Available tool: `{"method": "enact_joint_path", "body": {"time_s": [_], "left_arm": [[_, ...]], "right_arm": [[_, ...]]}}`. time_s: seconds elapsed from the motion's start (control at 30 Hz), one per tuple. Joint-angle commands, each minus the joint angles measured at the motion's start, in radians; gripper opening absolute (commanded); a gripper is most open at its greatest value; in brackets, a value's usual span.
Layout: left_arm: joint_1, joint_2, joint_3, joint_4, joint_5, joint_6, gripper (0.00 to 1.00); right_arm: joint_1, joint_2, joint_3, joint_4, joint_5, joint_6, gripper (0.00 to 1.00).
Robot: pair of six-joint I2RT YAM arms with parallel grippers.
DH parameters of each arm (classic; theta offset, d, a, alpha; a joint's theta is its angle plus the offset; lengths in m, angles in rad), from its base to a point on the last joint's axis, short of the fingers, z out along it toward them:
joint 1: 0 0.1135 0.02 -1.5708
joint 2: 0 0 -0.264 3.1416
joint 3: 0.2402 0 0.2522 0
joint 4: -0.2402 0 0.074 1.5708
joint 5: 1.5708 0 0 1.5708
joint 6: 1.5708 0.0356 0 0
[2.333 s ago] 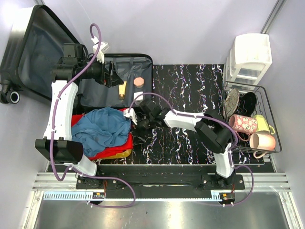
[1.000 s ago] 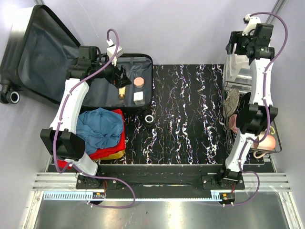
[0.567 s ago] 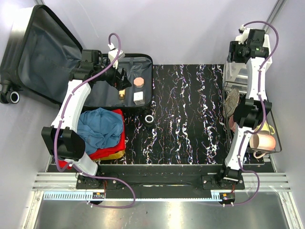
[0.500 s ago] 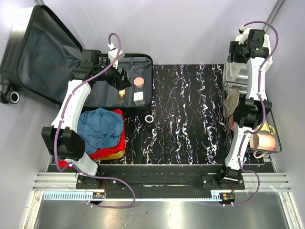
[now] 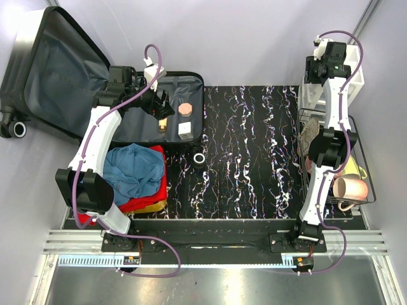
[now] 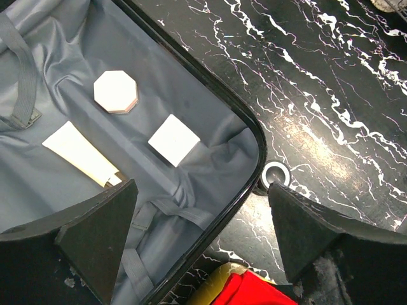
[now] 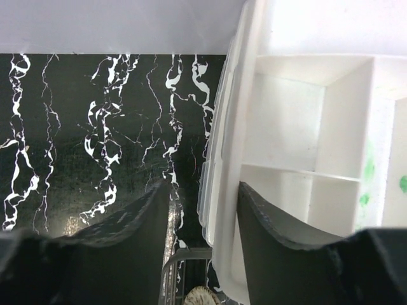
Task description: Open, take out, and arrange the luggage
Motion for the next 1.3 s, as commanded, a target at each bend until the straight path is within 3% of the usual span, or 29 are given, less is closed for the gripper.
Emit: {"method": "enact_joint_path", "body": {"time_s": [0.0, 0.33, 0.77, 1.03, 1.27], "left_arm": [[0.001, -0.011, 0.009, 0.046, -0.029, 0.011, 0.89], [0.006, 0.024, 0.059, 0.045, -0.049, 0.002, 0.89], [0.023, 0.096, 0.113, 0.043, -0.111, -0.059, 0.89], [0.052, 0.294, 0.279, -0.072, -0.186, -0.133, 0.89], [0.009, 0.400, 0.254, -0.046, -0.232, -0.236, 0.86]], "right_arm": [[0.011, 0.025, 0.029, -0.033, -0.022, 0.000, 0.46], [0.108, -0.044, -0.018, -0.045, -0.065, -0.063, 0.00], [0.276, -0.259, -0.339, -0.028, -0.264, -0.060, 0.00], [0.382, -0.407, -0.580, 0.001, -0.419, -0.162, 0.00], [0.425, -0.501, -0.701, 0.005, -0.473, -0.228, 0.00]]}}
